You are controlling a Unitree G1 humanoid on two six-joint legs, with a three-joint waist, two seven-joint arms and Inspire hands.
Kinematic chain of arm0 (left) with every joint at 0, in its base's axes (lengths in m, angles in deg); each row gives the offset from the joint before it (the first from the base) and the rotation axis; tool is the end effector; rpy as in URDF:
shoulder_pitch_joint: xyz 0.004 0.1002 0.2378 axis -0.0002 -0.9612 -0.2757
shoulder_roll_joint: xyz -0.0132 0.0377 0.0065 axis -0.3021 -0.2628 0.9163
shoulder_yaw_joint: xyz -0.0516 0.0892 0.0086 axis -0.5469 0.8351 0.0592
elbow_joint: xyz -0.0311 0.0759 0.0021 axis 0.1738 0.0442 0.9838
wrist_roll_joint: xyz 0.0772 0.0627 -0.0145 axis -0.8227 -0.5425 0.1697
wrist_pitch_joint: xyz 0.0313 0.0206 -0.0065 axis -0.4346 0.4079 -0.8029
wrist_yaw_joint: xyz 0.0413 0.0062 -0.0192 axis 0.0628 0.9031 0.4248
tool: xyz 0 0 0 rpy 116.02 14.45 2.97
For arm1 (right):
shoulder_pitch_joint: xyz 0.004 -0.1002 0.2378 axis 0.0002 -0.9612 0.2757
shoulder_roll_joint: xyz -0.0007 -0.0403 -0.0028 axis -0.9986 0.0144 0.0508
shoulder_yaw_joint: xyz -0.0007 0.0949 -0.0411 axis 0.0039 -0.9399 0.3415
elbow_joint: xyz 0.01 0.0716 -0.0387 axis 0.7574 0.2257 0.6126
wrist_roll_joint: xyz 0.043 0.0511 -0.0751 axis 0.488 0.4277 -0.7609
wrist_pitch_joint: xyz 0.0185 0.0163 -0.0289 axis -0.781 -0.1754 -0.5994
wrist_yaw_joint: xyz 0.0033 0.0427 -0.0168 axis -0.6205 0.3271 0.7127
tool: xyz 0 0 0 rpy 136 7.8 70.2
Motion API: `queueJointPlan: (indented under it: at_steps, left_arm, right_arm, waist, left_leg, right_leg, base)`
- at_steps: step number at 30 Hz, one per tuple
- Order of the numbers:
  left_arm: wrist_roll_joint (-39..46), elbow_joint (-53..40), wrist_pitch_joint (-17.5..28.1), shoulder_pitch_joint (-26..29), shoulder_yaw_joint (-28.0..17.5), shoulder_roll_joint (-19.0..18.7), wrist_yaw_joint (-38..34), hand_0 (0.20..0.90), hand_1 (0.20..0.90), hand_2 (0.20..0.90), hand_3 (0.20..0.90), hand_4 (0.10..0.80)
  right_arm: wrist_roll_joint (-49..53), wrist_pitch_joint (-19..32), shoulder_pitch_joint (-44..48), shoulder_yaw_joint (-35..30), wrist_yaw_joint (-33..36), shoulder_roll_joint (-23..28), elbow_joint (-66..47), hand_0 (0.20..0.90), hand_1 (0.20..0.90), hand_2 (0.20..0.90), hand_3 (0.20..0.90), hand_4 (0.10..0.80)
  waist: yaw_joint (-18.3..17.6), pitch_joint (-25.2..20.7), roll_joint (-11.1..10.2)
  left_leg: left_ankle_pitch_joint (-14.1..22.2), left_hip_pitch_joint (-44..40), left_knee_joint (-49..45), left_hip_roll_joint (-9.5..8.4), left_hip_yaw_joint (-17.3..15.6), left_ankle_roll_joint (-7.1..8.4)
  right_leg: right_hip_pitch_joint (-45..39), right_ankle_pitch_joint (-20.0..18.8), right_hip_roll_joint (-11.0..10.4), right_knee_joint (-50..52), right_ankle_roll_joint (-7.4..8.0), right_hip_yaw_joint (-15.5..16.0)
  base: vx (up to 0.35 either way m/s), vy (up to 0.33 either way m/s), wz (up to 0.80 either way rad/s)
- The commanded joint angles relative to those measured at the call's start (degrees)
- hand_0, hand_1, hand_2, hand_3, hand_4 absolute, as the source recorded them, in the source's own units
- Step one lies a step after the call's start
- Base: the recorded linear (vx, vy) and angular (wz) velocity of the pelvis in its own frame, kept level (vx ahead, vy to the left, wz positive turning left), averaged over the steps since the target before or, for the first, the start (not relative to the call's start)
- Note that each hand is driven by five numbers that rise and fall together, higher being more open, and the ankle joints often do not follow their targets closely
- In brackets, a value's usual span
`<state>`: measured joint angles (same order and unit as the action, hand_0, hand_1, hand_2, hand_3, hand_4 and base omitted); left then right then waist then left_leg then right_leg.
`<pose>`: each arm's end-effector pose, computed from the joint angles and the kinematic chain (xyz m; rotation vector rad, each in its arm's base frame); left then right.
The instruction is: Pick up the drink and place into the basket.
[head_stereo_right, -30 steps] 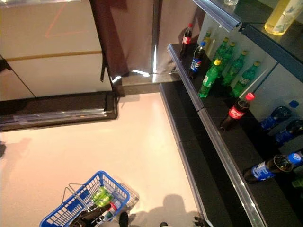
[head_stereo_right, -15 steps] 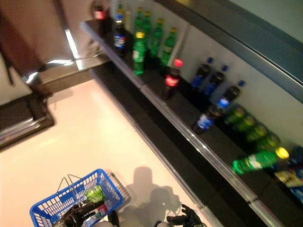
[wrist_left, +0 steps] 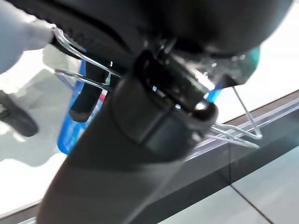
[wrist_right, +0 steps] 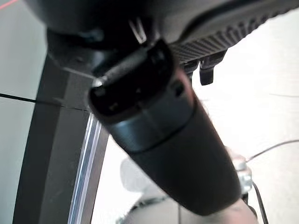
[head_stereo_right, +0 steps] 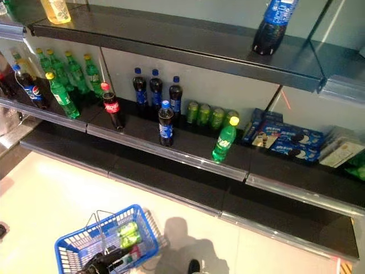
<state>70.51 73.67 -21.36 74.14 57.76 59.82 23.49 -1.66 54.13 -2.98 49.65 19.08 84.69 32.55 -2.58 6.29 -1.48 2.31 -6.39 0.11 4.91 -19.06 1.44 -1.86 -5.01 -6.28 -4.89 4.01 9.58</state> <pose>0.0784 0.2202 -0.1155 -0.4686 0.9860 0.3425 0.0288 -0.2374 -0.1172 -0.2199 1.2309 -0.1093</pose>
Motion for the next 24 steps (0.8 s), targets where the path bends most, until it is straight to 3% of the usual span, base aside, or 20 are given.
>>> queueJointPlan:
  at_steps: [1,4,8,10,12,15,18,19,24]
  left_arm:
    - [1.56,-3.54,8.33,2.78,-4.51,-2.77,4.29,0.3,0.3,0.3,0.2,0.1]
    - [1.78,-3.29,8.17,1.72,-5.07,-2.76,4.54,0.3,0.3,0.3,0.2,0.1]
    - [1.42,-3.32,8.7,0.91,-4.77,-2.06,4.9,0.3,0.3,0.3,0.2,0.1]
    - [2.53,-3.39,9.02,0.4,-5.13,-2.06,5.3,0.3,0.3,0.3,0.2,0.1]
    - [2.72,-2.85,9.06,0.74,-5.57,-2.09,6.25,0.3,0.3,0.3,0.2,0.1]
    - [2.31,-2.42,8.32,1.81,-5.33,-2.14,6.93,0.3,0.3,0.3,0.2,0.1]
    - [2.11,-1.68,8.09,2.61,-5.01,-3.24,7.47,0.3,0.3,0.3,0.2,0.1]
    - [1.69,-1.7,7.59,3.29,-4.92,-3.94,7.57,0.3,0.3,0.3,0.2,0.1]
    - [1.5,-2.41,6.79,4.64,-3.53,-4.73,6.92,0.3,0.3,0.3,0.2,0.1]
  right_arm:
    - [-0.68,1.53,5.61,0.96,-0.33,2.31,2.03,0.9,0.9,0.9,0.9,0.8]
    - [-1.16,0.56,6.32,1.84,0.01,3.08,1.83,0.9,0.9,0.9,0.9,0.8]
    - [-0.67,0.74,7.52,1.25,0.17,4.14,3.31,0.9,0.9,0.9,0.9,0.8]
    - [-0.67,-0.12,8.05,1.08,0.17,5.05,3.15,0.9,0.9,0.9,0.9,0.8]
    - [-1.22,-0.63,7.89,0.75,0.81,5.29,3.41,0.9,0.9,0.9,0.9,0.8]
    - [-1.48,0.61,6.52,-0.89,1.8,5.38,4.53,0.9,0.9,0.9,0.9,0.8]
    - [-0.46,1.94,4.73,-2.48,1.36,4.95,4.99,0.9,0.9,0.9,0.9,0.8]
    - [-1.3,2.86,4.31,-2.53,0.72,4.4,4.93,0.9,0.9,0.9,0.9,0.8]
    - [-0.55,2.12,4.71,-2.51,0.88,3.19,3.85,0.9,0.9,0.9,0.9,0.8]
  waist:
    - [1.16,0.36,-0.61]
    - [2.57,1.44,-0.45]
    - [3.61,1.67,1.25]
    - [4.36,2.1,2.4]
    - [4.27,2.09,2.32]
    - [3.64,1.73,2.2]
    - [3.46,1.76,1.21]
    - [3.5,1.84,0.48]
    - [3.87,1.37,-0.06]
  left_leg:
    - [-1.8,9.66,-13.55,-1.5,6.92,0.58]
    - [-3.51,12.46,-18.26,-2.35,14.42,0.43]
    - [-6.52,10.56,-4.99,1.79,17.5,1.69]
    - [-10.91,10.57,-0.48,5.57,20.64,3.67]
    - [-10.28,10.51,-0.88,6.5,21.13,4.09]
    - [-8.2,9.19,-0.29,5.97,19.75,4.53]
    - [-6.29,9.32,-2.01,3.72,19.13,3.6]
    - [-5.67,8.14,-1.13,2.18,18.06,2.51]
    - [-4.26,6.1,1.26,-1.07,15.25,-0.6]
  right_leg:
    - [-3.48,4.51,0.95,4.22,-2.85,-4.13]
    - [-3.76,4.87,1.75,5.71,-3.55,-6.77]
    - [-4.0,6.76,2.13,7.46,-2.96,-8.12]
    - [-4.77,9.35,1.91,9.54,-2.82,-9.27]
    - [-5.4,10.36,0.68,10.05,-2.21,-9.49]
    - [-5.53,10.43,-2.13,10.77,0.01,-7.92]
    - [-5.57,9.02,-4.7,11.39,2.44,-7.0]
    - [-4.15,5.98,-6.74,12.69,4.12,-5.88]
    - [-1.26,-0.32,-10.08,15.11,5.03,-5.32]
  base:
    - [0.041,-0.096,-0.1]
    - [0.097,0.015,-0.19]
    - [0.185,0.235,-0.23]
    - [0.276,0.407,-0.29]
    - [0.241,0.415,-0.22]
    - [0.221,0.391,-0.28]
    - [0.231,0.362,0.0]
    - [0.209,0.348,0.08]
    - [0.147,0.325,-0.1]
